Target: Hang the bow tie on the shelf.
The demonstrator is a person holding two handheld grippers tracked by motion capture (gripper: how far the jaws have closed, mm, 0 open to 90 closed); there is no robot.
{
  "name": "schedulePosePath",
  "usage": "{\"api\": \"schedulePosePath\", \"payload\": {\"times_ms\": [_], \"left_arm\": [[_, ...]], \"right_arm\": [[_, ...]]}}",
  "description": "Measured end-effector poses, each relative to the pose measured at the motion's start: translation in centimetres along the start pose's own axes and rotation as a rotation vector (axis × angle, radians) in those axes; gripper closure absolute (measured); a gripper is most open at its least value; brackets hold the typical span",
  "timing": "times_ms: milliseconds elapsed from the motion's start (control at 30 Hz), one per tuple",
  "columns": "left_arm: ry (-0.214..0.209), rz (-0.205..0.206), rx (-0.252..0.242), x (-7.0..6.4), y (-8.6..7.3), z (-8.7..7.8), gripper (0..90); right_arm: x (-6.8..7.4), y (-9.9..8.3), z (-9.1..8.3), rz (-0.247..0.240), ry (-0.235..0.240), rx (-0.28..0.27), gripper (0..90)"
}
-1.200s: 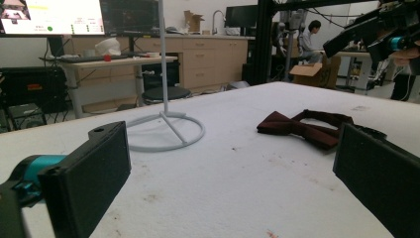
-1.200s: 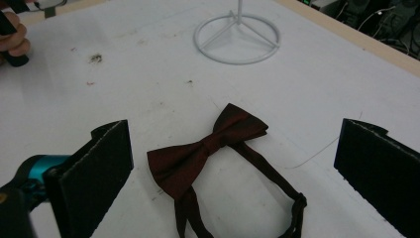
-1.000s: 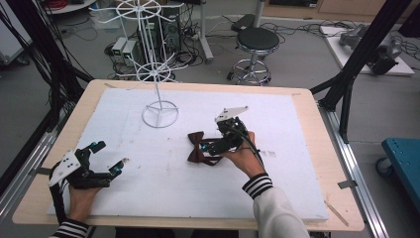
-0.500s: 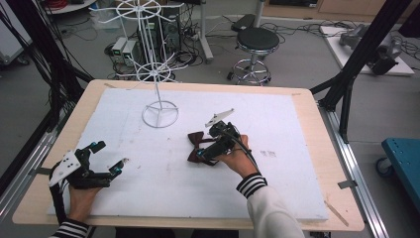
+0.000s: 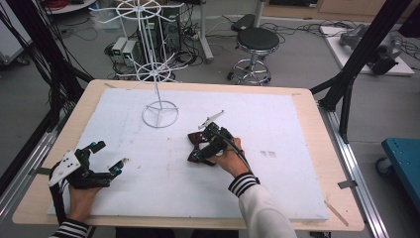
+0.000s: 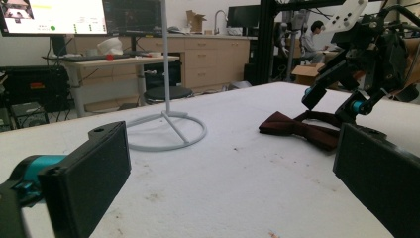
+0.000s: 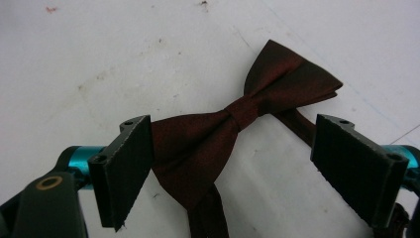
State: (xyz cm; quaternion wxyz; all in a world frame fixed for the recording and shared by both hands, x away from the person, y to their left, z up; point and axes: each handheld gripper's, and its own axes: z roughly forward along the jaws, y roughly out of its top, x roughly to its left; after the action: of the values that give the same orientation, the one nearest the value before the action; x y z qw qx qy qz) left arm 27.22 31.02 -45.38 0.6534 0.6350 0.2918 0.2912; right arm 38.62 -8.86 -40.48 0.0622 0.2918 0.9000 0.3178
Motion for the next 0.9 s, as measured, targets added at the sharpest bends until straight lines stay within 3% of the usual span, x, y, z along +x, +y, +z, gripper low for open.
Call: {"api": "schedulePosePath", "payload": {"times_ms": [167,367,467,633,833,900], "left_arm": [[-0.001,0.0,0.0,0.0,0.0,0.0,1.7],[0.0,0.001,-0.001,0.0,0.0,0.0,1.7],[0.0,0.002,0.0,0.0,0.0,0.0,1.7],[0.001,0.001,0.0,0.0,0.0,0.0,1.7],[-0.001,0.001,0.001,0.0,0.0,0.0,1.7],[-0.001,0.003,0.002,-0.1,0.0,0.0,1.7]], "right_arm": [[0.0,-0.1,0.6,0.008,0.005,0.041,18.1],[0.1,-0.3,1.3,0.03,0.002,0.086,31.5],[0.1,-0.3,1.6,0.031,-0.002,0.104,34.0],[0.2,-0.3,1.7,0.031,0.057,0.124,59.6],[0.3,-0.3,1.5,0.051,0.083,0.142,81.3],[0.2,-0.4,1.3,0.053,0.093,0.148,84.2]]}}
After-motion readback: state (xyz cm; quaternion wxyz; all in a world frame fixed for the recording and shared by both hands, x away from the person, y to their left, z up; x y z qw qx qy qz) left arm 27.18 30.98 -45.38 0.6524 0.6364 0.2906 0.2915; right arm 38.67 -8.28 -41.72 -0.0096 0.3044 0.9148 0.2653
